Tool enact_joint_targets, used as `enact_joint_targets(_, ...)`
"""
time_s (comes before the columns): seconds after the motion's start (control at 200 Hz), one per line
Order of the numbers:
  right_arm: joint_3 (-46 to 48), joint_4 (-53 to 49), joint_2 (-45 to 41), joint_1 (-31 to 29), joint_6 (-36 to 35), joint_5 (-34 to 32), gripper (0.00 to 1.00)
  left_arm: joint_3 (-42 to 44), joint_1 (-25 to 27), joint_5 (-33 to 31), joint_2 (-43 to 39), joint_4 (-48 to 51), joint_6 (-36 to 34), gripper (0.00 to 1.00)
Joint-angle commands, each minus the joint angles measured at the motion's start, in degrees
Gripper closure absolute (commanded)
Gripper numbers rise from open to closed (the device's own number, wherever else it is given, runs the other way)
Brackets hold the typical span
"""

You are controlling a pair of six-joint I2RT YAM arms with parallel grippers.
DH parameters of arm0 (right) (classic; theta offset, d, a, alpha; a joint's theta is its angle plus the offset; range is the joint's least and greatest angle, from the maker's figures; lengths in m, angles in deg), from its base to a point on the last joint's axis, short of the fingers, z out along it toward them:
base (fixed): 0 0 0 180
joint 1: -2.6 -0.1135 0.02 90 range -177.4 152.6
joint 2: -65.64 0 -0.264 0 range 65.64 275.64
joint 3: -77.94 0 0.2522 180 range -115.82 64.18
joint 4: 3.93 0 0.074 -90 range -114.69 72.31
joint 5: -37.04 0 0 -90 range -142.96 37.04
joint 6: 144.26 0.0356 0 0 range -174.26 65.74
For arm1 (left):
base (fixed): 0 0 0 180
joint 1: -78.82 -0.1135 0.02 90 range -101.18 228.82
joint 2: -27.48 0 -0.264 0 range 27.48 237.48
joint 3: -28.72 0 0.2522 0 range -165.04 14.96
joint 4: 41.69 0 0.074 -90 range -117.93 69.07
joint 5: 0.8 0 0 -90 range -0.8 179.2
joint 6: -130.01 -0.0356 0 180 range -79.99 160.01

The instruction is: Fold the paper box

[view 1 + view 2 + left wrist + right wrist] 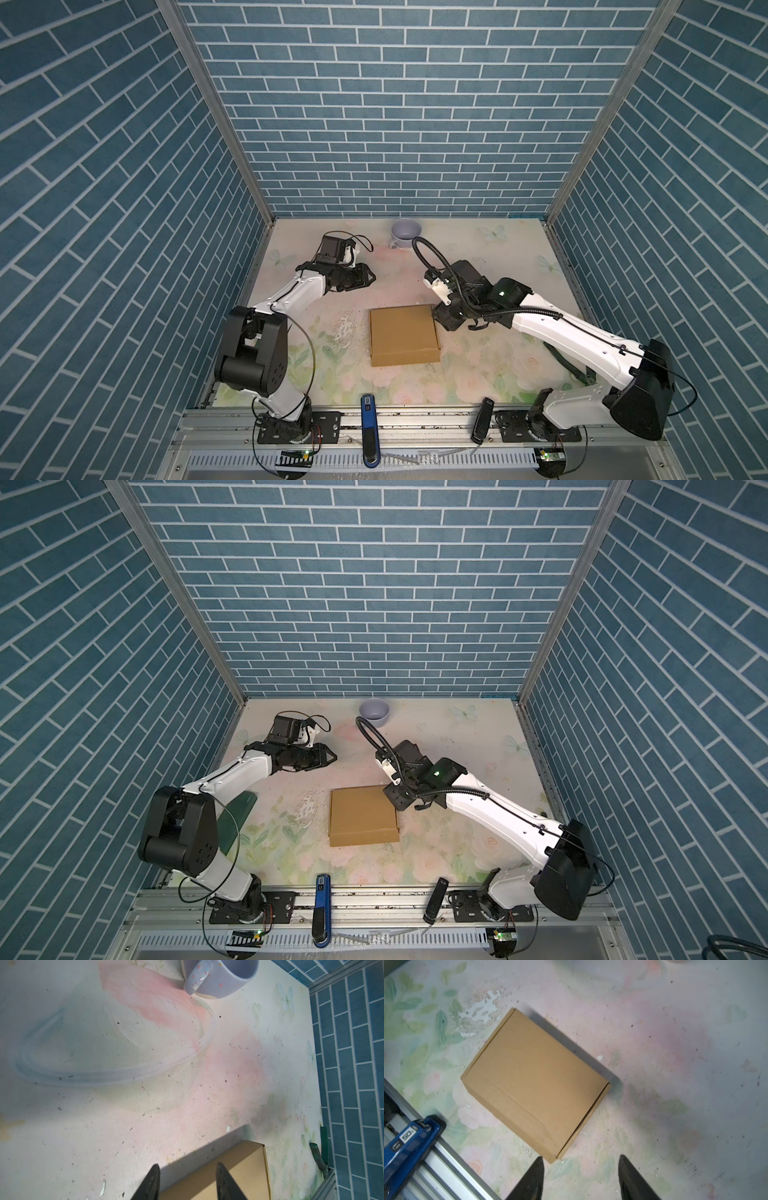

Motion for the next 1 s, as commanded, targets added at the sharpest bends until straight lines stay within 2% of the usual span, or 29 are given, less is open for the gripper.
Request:
enact_joint_targets(0.0,4.15,-3.33,-0.94,-1.82,3.33,-0.31,0.39,-4.53,2.73,-2.62,3.18,6.23,-3.96,0.57)
enact_joint_targets(0.215,9.84,1.46,-1.33,-4.6,4.44,-0.11,0.34,-11.95,8.29,-5.91,10.79,12.17,-7.31,0.64)
enact_joint_targets(0.48,19.78,12.63,-2.53,-7.45,6.87,-3.23,0.27,-12.36,13.22,-10.77,14.12,12.33,-8.07,0.68)
enact_joint_targets(0.7,25.61,18.84,-4.23,-9.96,8.29,-6.62,0.26,-11.88,15.2,-12.44,16.07,10.42,-7.2,0.7)
enact_joint_targets(0.995,27.1,23.38,0.12,-11.22,8.44,-7.84,0.29,-13.31,16.61,-12.92,19.11,9.68,-7.11,0.72)
